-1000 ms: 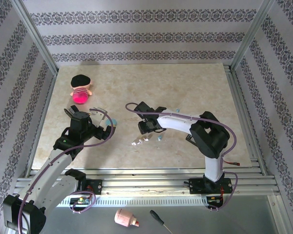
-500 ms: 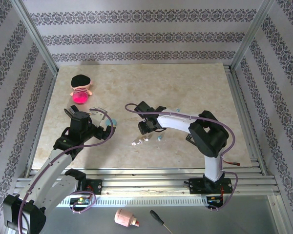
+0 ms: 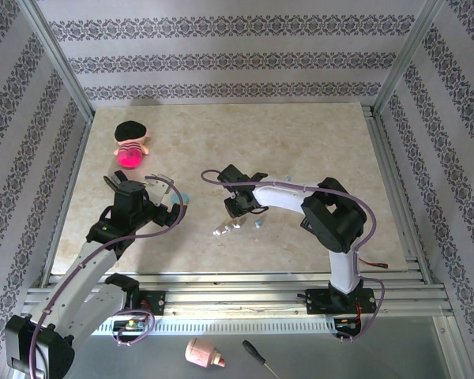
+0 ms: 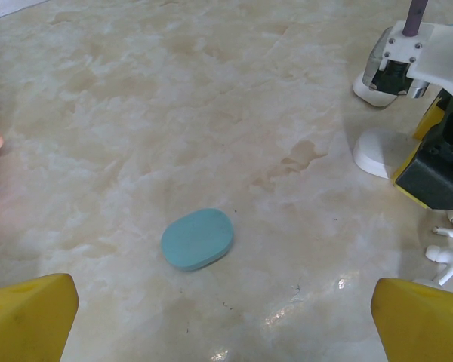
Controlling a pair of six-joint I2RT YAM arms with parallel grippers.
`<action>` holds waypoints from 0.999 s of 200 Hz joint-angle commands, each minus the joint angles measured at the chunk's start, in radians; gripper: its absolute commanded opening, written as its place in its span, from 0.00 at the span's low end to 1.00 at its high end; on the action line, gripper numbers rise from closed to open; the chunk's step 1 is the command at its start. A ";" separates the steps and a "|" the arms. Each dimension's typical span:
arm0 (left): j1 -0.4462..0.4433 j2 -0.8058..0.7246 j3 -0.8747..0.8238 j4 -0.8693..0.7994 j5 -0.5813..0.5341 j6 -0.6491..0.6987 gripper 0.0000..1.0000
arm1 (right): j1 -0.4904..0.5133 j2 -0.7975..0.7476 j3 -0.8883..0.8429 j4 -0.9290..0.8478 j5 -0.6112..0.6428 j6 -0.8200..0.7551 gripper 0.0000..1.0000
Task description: Insert wireless bluetooth earbuds into charging case
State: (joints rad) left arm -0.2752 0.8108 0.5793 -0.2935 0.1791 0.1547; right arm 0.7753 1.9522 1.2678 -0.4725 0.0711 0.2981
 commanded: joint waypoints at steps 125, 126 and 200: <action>-0.011 0.001 -0.001 -0.022 0.011 0.011 0.99 | -0.021 0.016 0.004 0.045 -0.032 -0.075 0.40; -0.010 0.001 -0.002 -0.022 0.011 0.011 0.99 | -0.022 0.016 0.003 0.045 -0.033 -0.076 0.40; -0.025 0.028 0.037 -0.041 0.141 0.001 1.00 | -0.039 -0.185 -0.098 0.132 -0.242 -0.413 0.34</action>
State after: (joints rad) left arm -0.2764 0.8207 0.5800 -0.2943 0.2146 0.1539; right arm 0.7540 1.8889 1.2129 -0.3973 -0.0261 0.0761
